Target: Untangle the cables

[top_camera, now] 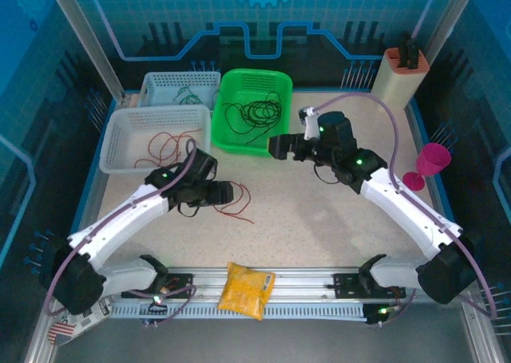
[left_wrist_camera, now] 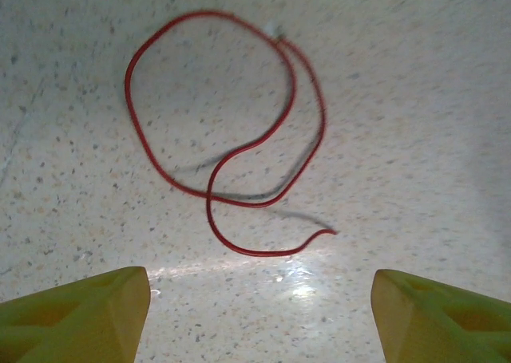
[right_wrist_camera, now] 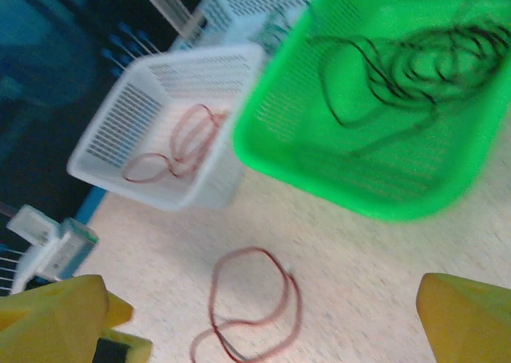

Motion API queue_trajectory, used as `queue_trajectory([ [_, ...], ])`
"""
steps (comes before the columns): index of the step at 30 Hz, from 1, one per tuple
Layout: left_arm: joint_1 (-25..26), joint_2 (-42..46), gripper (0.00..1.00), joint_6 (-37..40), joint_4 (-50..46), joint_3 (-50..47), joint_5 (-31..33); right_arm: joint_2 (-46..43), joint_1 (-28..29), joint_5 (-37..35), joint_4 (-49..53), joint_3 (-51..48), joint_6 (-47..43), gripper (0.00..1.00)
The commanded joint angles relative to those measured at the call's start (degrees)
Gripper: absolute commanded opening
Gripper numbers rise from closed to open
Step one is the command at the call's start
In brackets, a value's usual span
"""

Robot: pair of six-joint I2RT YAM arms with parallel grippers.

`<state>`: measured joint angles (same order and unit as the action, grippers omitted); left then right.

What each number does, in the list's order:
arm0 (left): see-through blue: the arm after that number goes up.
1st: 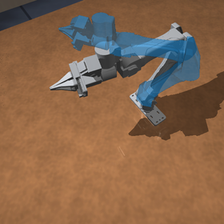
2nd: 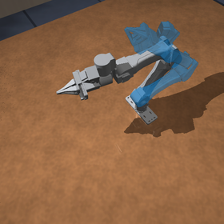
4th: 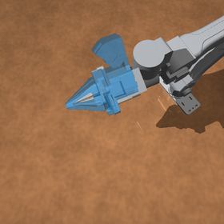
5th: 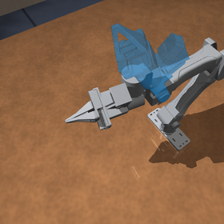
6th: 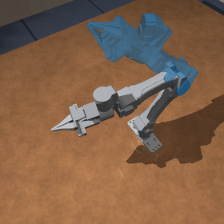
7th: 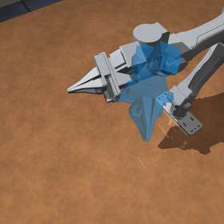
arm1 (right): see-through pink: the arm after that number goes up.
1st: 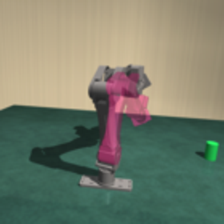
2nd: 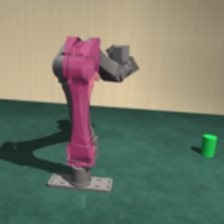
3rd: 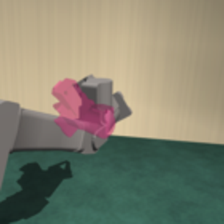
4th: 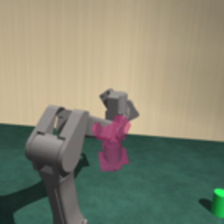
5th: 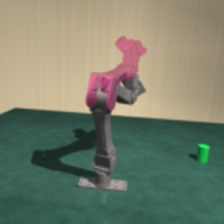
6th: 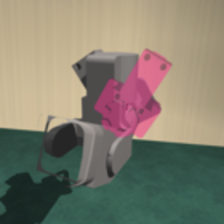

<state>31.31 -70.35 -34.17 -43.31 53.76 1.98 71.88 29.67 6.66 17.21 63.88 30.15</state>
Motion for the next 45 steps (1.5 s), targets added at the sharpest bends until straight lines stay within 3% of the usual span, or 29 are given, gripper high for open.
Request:
queue_trajectory([
  [1,0.34,-5.32,0.75,-3.82,0.48,0.24,1.38,-3.44,-2.51,1.22,4.84,-2.79,-1.81,1.0],
  [9,1.19,-14.54,0.7,-8.3,7.43,-3.27,-2.37,-10.61,-8.88,1.25,9.07,-5.03,-3.99,1.0],
  [15,2.72,-18.92,0.5,-10.64,12.29,-3.79,-7.77,-12.63,-13.91,3.38,12.4,-6.0,-5.42,1.0],
  [16,3.12,-19.18,0.42,-10.66,12.13,-3.38,-8.06,-12.95,-14.69,3.74,12.86,-6.21,-5.6,1.0],
  [19,3.19,-16.16,0.03,-10.51,11.4,-1.7,-6.64,-14.03,-16.32,4.19,12.98,-6.9,-5.81,1.0],
  [20,3.08,-14.05,0.0,-9.82,10.36,-0.26,-5.11,-14.3,-16.72,4.23,13.12,-7.07,-5.9,1.0],
  [25,-0.16,-4.78,0.0,-3.88,1.0,13.82,1.25,-14.72,-17.63,4.24,14.25,-6.86,-6.62,1.0],
  [30,-8.95,-0.68,0.0,2.55,-2.12,26.04,2.14,-15.26,-18.78,4.06,14.47,-7.21,-7.01,1.0],
  [34,-15.27,-0.99,0.0,9.87,0.12,32.73,6.62,-15.79,-19.2,3.68,13.5,-7.78,-6.78,1.0],
  [40,-20.79,-0.84,0.0,16.36,13.88,29.66,17.84,-15.59,-19.82,0.8,12.33,-8.98,-6.85,1.0],
  [45,-26.04,-6.79,0.0,17.37,18.92,25.44,18.66,-14.92,-21.44,-0.72,9.88,-12.31,-6.57,1.0],
])
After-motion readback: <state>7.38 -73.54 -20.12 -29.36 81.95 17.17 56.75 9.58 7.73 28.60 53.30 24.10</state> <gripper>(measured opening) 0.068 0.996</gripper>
